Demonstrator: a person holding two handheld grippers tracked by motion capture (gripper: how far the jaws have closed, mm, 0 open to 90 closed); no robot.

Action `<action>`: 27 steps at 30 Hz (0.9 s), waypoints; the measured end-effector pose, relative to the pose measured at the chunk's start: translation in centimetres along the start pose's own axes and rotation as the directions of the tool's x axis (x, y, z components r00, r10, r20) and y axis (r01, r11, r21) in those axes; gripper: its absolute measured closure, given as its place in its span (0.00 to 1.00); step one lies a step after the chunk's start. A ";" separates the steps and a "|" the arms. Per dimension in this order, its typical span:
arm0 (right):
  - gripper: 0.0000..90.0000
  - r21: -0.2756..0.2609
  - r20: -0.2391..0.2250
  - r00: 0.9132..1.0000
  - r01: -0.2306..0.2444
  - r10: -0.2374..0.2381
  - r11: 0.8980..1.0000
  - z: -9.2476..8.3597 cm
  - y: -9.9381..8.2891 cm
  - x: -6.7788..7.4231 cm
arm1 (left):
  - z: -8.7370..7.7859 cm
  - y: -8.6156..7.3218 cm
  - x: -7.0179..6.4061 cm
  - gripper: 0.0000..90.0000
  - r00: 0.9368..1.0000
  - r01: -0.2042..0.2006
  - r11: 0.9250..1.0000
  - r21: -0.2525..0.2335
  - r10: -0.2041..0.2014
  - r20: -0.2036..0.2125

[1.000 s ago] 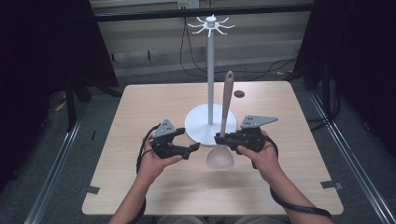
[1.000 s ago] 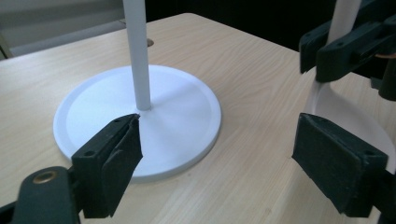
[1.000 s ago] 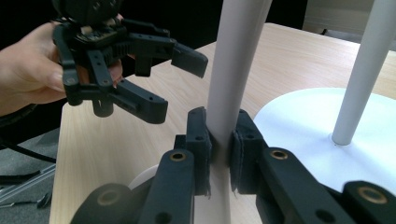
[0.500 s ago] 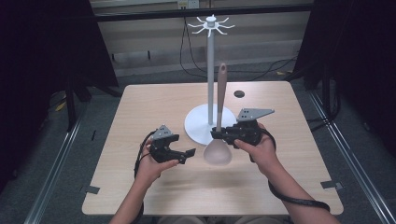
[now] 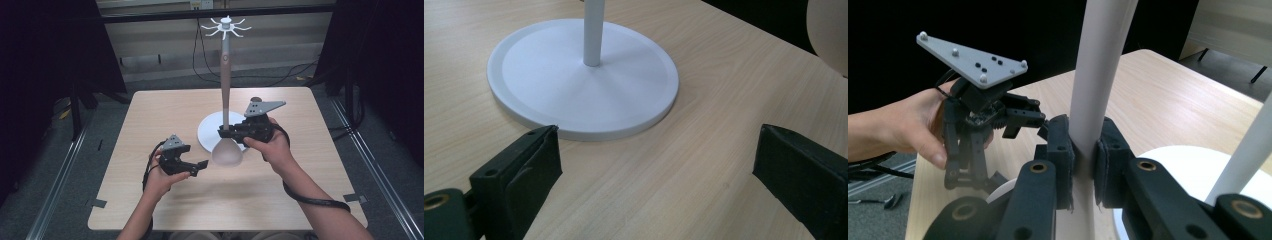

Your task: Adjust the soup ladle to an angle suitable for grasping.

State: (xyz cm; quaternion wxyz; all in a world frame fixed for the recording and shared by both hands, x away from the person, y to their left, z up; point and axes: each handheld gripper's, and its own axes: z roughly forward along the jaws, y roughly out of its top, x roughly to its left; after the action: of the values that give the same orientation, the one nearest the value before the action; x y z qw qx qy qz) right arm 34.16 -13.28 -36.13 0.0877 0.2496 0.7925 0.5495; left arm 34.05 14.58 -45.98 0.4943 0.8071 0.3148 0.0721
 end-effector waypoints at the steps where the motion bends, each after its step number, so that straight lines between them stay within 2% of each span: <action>1: 0.89 -0.001 -0.002 1.000 0.005 -0.005 1.000 0.1 0.2 0.0 | 0.0 0.0 0.0 0.05 1.000 0.000 1.000 0.000 0.000 0.000; 14: 0.89 -0.016 0.018 1.000 0.022 -0.022 1.000 0.0 2.5 -0.8 | -0.1 -0.1 0.2 0.05 1.000 0.002 1.000 -0.001 -0.002 0.000; 27: 0.89 -0.015 0.039 0.999 -0.002 0.002 1.000 -0.1 2.8 -2.0 | 0.0 -0.2 0.2 0.05 1.000 -0.001 1.000 0.006 0.001 -0.005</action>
State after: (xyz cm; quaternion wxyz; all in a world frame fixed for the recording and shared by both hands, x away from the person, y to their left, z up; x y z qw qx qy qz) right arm 36.62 -13.59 -33.83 0.1045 0.2604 0.7861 0.5507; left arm 34.10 14.75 -46.14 0.4912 0.8084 0.3161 0.0735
